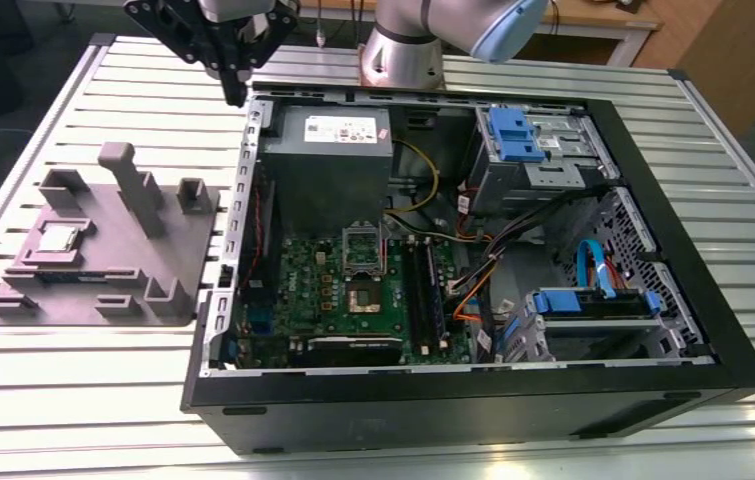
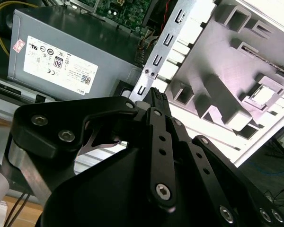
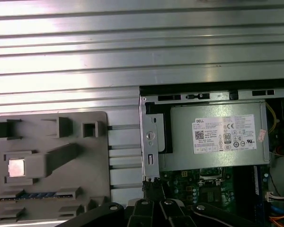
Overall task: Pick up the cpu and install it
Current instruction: 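Reach for the cpu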
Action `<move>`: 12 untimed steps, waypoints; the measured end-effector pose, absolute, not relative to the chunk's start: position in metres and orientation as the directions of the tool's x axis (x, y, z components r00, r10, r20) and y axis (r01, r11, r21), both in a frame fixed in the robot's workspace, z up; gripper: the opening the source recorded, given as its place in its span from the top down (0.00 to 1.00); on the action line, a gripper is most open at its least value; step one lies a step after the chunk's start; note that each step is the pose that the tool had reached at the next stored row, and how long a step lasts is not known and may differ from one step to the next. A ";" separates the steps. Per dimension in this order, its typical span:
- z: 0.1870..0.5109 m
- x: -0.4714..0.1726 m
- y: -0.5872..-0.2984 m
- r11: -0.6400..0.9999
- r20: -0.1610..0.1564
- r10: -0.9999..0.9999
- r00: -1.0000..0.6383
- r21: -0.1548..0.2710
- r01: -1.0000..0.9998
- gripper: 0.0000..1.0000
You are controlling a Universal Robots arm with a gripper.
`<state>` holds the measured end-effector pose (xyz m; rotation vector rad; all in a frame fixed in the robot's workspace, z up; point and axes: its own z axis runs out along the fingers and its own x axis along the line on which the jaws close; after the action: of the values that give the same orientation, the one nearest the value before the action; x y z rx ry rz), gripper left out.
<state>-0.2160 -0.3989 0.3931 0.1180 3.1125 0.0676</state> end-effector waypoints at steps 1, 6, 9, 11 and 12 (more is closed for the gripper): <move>0.393 -0.216 -0.399 0.996 -0.024 0.076 -0.997 0.044 0.075 0.90; 0.393 -0.218 -0.399 0.996 -0.024 0.076 -0.997 0.044 0.075 0.90; 0.393 -0.220 -0.399 0.996 -0.024 0.076 -0.997 0.044 0.075 0.90; 0.393 -0.221 -0.399 0.996 -0.024 0.076 -0.997 0.044 0.075 0.90; 0.393 -0.221 -0.399 0.996 -0.024 0.076 -0.997 0.044 0.075 0.90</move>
<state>-0.2211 -0.3990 0.3928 0.1180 3.1128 0.0677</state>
